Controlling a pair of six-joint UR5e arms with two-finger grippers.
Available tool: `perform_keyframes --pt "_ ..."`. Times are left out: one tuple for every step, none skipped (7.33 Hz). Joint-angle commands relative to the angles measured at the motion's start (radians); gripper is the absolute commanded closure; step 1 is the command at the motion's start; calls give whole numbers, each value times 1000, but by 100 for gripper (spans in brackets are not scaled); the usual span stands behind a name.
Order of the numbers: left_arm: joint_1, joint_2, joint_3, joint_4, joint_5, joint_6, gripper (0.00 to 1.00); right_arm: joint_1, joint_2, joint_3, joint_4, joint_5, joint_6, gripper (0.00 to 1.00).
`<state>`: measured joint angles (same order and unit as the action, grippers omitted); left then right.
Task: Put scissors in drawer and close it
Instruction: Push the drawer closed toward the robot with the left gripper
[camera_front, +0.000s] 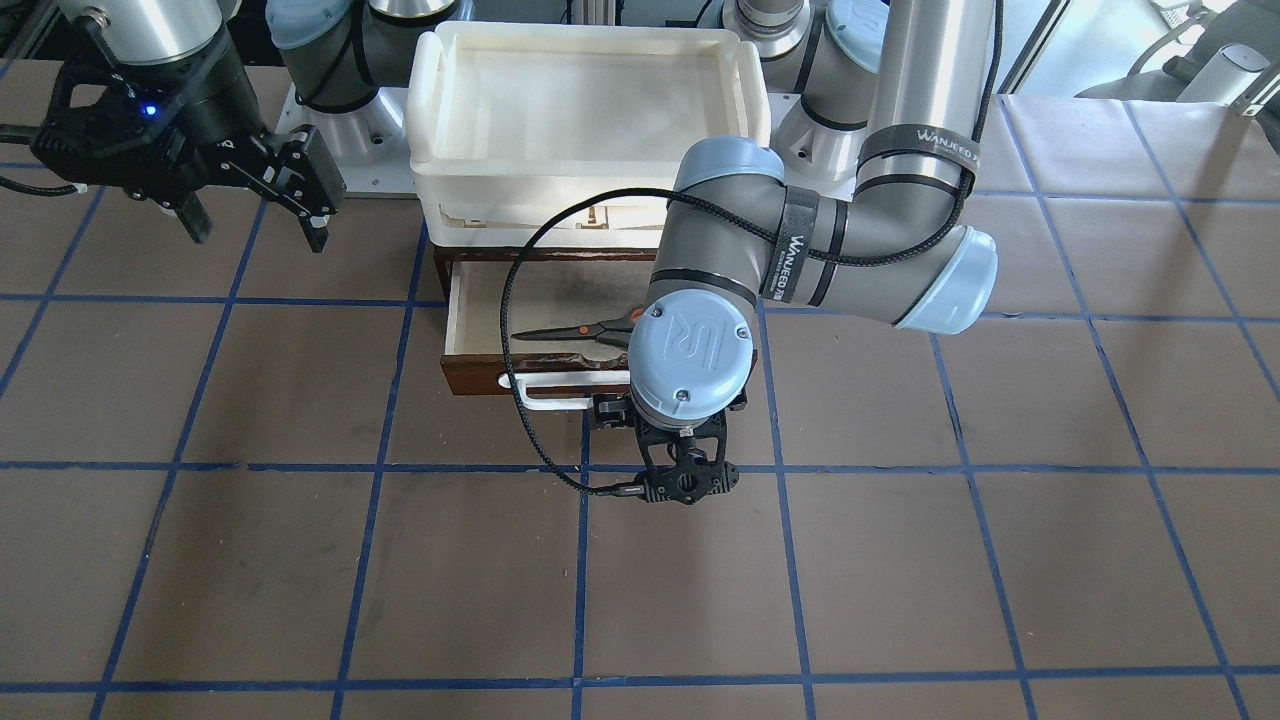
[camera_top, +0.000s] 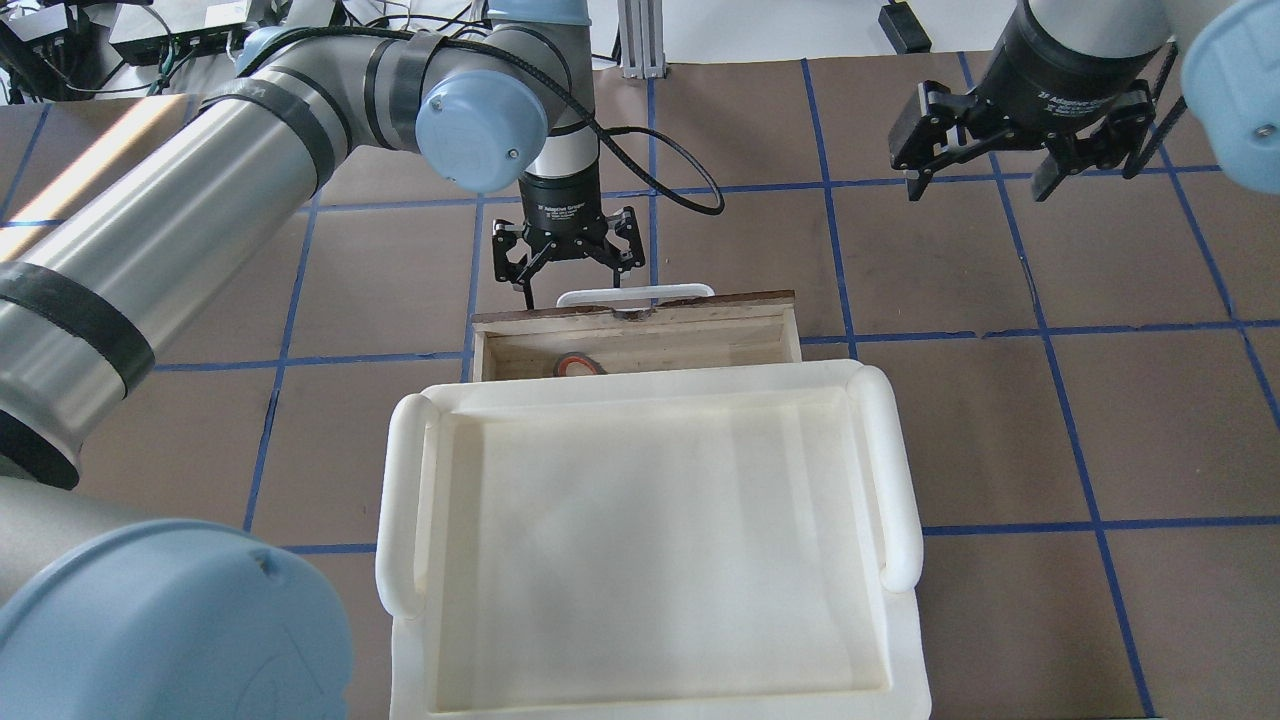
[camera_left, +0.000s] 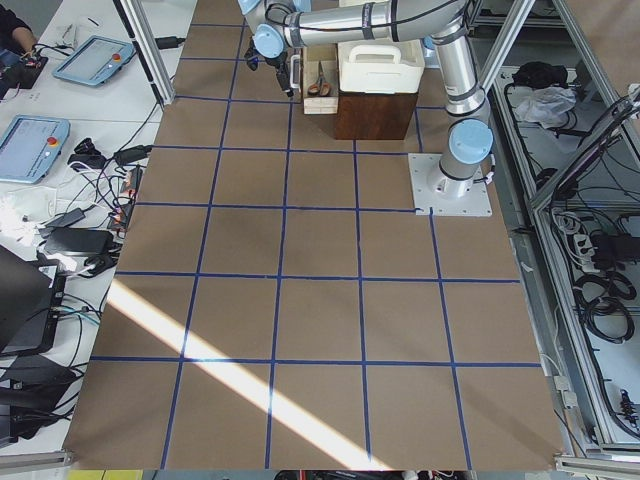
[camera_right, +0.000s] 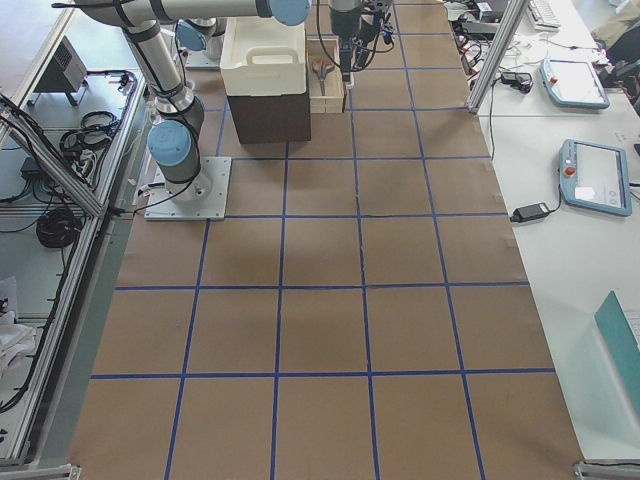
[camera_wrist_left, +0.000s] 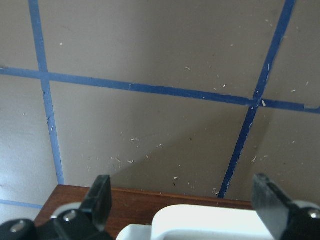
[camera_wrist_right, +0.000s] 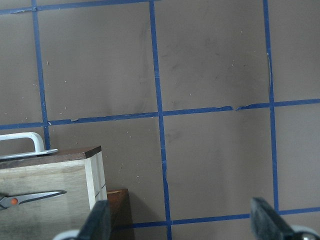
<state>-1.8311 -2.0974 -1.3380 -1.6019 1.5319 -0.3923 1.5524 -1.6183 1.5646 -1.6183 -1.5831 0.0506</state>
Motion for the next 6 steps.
perform_keyframes --pt "-11 2 -1 -32 1 -22 0 0 0 0 0 0 0 0" --pt "-16 2 -4 -36 1 -34 0 0 0 0 0 0 0 0" --pt "-19 5 -6 -47 -1 -37 0 0 0 0 0 2 0 0" --pt "-20 10 -10 -50 -3 -37 0 0 0 0 0 2 0 0" --pt "-20 14 -12 -67 1 -37 0 0 0 0 0 2 0 0" --pt "-22 22 -12 -84 5 -43 0 0 0 0 0 2 0 0"
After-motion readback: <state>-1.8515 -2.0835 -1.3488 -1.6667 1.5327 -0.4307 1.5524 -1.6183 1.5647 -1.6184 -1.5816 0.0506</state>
